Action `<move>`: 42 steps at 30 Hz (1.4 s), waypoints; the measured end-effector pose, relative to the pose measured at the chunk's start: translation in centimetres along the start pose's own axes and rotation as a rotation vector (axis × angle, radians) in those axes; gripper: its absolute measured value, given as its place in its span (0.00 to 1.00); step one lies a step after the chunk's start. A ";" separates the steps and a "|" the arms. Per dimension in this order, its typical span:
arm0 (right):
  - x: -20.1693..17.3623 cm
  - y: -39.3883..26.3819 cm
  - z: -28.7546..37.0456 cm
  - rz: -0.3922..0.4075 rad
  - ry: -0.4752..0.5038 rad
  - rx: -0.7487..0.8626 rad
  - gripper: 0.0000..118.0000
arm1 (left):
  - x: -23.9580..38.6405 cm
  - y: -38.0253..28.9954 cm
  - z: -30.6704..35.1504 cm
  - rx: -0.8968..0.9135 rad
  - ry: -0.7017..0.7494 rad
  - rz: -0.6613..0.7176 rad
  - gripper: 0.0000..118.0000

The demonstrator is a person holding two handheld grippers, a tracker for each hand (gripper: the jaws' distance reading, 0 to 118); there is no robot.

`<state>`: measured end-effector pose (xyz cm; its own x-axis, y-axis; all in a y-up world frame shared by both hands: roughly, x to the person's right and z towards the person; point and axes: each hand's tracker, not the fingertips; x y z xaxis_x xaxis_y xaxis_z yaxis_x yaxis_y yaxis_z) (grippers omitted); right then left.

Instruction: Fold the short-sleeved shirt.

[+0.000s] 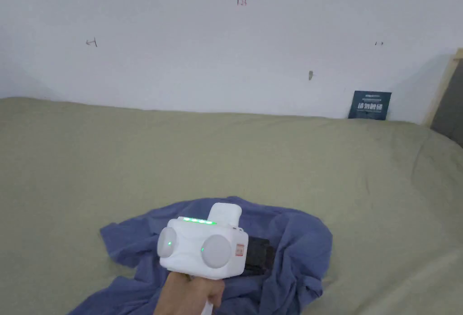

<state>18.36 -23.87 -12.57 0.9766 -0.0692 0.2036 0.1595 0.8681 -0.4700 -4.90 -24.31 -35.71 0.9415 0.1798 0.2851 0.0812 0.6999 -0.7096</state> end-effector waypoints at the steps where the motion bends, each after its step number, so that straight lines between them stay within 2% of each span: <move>1: -0.6 0.4 0.2 0.017 0.008 0.013 0.02 | -1.2 -0.3 2.8 0.053 0.050 -0.018 0.99; 6: -3.2 2.3 2.1 0.071 0.078 0.139 0.02 | -6.4 -4.3 17.5 0.298 0.246 -0.020 0.85; 7: -3.8 2.6 2.6 0.080 0.087 0.173 0.02 | -7.1 -5.7 20.7 0.373 0.296 -0.012 0.78; 8: -4.2 2.9 3.0 0.094 0.103 0.195 0.02 | -7.6 -6.9 23.2 0.423 0.344 -0.006 0.58; 9: -4.8 3.2 3.3 0.109 0.102 0.198 0.02 | -8.1 -8.0 25.3 0.458 0.378 0.000 0.27; 10: -5.4 3.5 3.6 0.122 0.100 0.199 0.02 | -8.5 -9.1 27.3 0.484 0.436 0.019 0.00; 11: -5.8 3.5 3.8 0.126 0.116 0.206 0.02 | -8.8 -10.2 29.6 0.524 0.473 0.054 0.00; 13: -6.5 3.7 4.5 0.122 0.141 0.206 0.02 | -9.6 -11.8 32.7 0.489 0.447 0.046 0.00; 17: -7.8 3.4 6.0 0.125 0.160 0.214 0.02 | -11.7 -14.3 35.7 0.482 0.472 0.079 0.00; 20: -8.3 2.9 6.4 0.127 0.172 0.210 0.02 | -13.1 -15.6 35.5 0.464 0.480 0.109 0.00; 24: -9.0 2.5 5.9 0.127 0.177 0.202 0.02 | -16.0 -15.9 34.0 0.405 0.444 0.175 0.00; 28: -9.4 2.7 5.2 0.121 0.177 0.191 0.02 | -16.9 -15.1 31.9 0.372 0.449 0.162 0.00; 34: -9.3 2.3 3.4 0.155 0.166 0.145 0.02 | -19.7 -14.6 22.6 0.060 0.363 0.167 0.00; 35: -9.2 2.1 3.1 0.157 0.163 0.133 0.02 | -20.4 -14.6 20.8 0.014 0.360 0.173 0.11; 36: -9.2 1.9 2.7 0.160 0.162 0.121 0.02 | -20.9 -14.5 19.1 -0.037 0.379 0.167 0.35; 38: -9.1 1.5 1.8 0.171 0.159 0.094 0.02 | -22.8 -14.6 15.1 -0.197 0.357 0.169 0.99; 42: -9.1 1.0 0.2 0.192 0.163 0.051 0.02 | -23.8 -14.8 10.5 -0.275 0.425 0.153 1.00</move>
<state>9.58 -22.30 -14.77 0.9993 0.0245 -0.0277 -0.0342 0.8965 -0.4418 -31.94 -31.70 -25.20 0.9942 -0.0702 -0.0813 -0.0389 0.4702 -0.8817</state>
